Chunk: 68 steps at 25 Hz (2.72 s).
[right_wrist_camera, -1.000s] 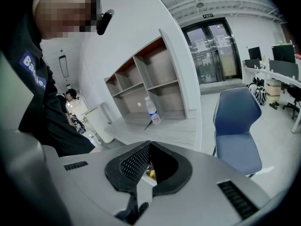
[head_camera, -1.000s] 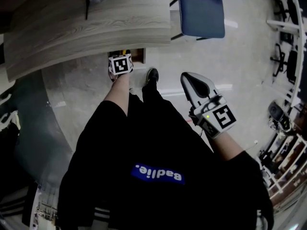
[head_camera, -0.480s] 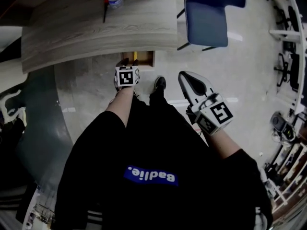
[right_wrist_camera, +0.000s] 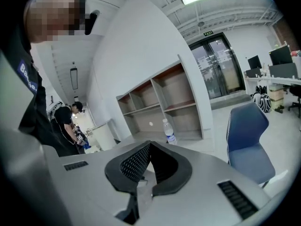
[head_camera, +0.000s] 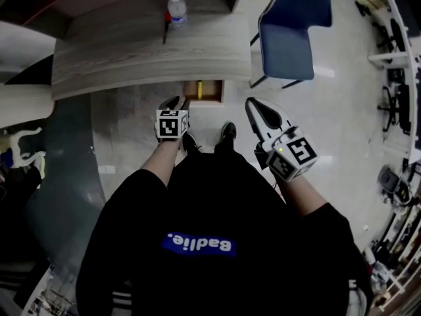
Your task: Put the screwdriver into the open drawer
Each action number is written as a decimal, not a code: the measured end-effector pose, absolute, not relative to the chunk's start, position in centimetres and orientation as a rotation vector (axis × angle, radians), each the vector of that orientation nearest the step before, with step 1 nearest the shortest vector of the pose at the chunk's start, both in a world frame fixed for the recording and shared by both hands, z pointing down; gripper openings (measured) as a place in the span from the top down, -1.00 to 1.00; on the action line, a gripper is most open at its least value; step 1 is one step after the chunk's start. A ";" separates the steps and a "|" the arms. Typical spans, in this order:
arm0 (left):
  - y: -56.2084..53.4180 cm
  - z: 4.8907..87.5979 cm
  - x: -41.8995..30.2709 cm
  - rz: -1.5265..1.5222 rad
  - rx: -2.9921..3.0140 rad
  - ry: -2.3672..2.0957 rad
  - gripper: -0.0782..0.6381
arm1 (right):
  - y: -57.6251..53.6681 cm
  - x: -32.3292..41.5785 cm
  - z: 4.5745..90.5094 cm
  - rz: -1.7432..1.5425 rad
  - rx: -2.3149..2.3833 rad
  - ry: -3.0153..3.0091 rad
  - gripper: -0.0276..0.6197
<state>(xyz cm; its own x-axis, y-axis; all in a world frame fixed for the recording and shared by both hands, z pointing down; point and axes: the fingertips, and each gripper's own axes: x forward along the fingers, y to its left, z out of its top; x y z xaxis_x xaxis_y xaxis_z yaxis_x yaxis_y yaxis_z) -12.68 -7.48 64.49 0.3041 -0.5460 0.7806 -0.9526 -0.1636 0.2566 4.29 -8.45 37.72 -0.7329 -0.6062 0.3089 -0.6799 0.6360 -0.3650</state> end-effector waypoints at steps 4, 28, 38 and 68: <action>-6.6 61.0 -12.6 0.624 1.880 -1.332 0.42 | -7.2 3.5 36.9 0.681 1.081 -2.710 0.82; -3.2 38.7 -7.2 0.306 2.324 -1.221 0.73 | -3.8 2.2 34.9 0.595 1.046 -2.749 0.82; -1.8 34.9 -6.6 0.197 2.367 -1.187 0.77 | -2.9 1.1 35.3 0.594 0.960 -2.758 0.82; -2.5 34.6 -5.4 0.137 2.367 -1.119 0.77 | -3.5 0.3 35.5 0.585 0.932 -2.772 0.82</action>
